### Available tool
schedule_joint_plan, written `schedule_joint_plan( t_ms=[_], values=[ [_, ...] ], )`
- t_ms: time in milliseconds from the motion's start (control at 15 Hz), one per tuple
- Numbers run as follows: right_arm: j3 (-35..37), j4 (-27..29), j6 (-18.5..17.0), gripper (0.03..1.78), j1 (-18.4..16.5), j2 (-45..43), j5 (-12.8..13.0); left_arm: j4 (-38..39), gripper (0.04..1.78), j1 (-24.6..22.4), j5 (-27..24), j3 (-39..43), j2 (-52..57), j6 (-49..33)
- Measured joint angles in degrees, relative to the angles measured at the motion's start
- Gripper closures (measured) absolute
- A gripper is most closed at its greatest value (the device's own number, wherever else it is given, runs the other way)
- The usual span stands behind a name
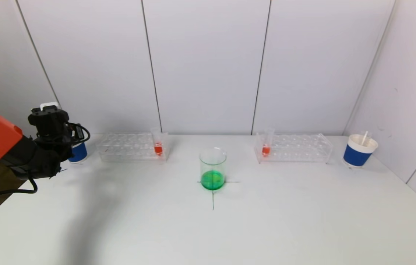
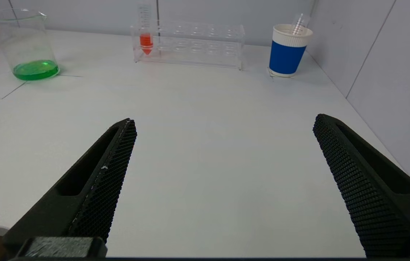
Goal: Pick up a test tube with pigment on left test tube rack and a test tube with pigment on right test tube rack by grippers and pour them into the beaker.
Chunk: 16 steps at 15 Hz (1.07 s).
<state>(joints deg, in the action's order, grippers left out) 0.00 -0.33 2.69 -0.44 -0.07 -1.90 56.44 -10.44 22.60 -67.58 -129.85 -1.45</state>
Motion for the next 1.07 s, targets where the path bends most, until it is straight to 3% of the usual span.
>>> schedule_joint_plan(
  t_ms=[267,467,600,867,1067],
  values=[
    [0.00,0.02,0.00,0.04,0.00,0.00,0.00,0.02,1.38,0.00,-0.52,0.06,0.02,0.00],
    [0.00,0.00,-0.02,0.04,0.00,0.00,0.00,0.04,1.24,-0.04,-0.55,0.06,0.13,-0.04],
    [0.00,0.00,-0.02,0.04,0.00,0.00,0.00,0.09,1.03,-0.06,-0.52,0.15,0.20,-0.02],
    [0.00,0.00,0.00,0.04,-0.02,0.00,0.00,0.94,0.40,-0.09,-0.59,0.48,0.26,-0.02],
    [0.00,0.02,-0.02,0.04,0.00,0.00,0.00,1.13,0.12,-0.11,-0.61,0.74,0.34,-0.02]
  ],
)
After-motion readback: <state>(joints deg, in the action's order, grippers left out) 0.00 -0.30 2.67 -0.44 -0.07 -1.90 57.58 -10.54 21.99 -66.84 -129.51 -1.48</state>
